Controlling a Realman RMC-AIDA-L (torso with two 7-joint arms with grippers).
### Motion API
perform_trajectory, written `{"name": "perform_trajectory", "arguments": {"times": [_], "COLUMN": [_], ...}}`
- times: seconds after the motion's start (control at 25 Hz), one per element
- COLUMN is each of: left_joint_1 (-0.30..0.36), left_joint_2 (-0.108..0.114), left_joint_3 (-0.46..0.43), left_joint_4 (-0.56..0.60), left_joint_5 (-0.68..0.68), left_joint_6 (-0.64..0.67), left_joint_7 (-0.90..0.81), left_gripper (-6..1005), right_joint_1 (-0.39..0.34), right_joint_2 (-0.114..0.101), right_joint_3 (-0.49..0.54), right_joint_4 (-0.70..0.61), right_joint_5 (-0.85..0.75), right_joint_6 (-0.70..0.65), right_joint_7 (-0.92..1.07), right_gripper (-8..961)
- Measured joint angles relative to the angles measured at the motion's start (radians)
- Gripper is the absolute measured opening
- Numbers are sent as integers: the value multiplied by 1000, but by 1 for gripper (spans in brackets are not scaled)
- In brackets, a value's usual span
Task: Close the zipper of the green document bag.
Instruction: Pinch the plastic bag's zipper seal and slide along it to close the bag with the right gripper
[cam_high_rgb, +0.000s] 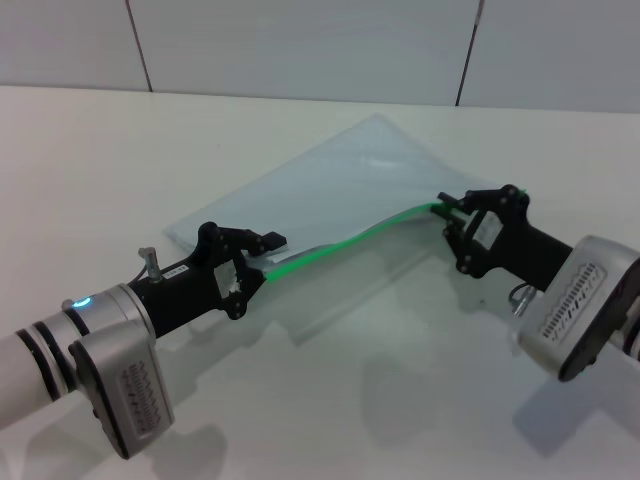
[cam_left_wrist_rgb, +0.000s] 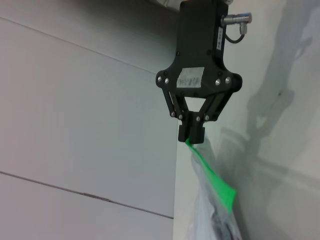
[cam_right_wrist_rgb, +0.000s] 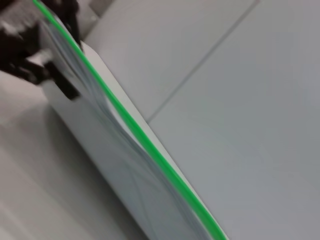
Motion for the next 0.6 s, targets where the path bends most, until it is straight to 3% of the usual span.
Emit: {"name": "perform_trajectory", "arguments": {"times": [0.6], "left_joint_1": [-3], "left_joint_2": [0], "left_joint_3": [0], "left_joint_4": [0], "left_joint_5": [-2], "left_joint_6": [-3], "left_joint_7": [0], "left_gripper": [95], "right_joint_1": [-23], "right_joint_2": [-2], "right_joint_3": [171], "right_joint_4": [-68], "right_joint_5": [0], "right_joint_6": [65], "right_joint_7": [11], "right_gripper": [83]}}
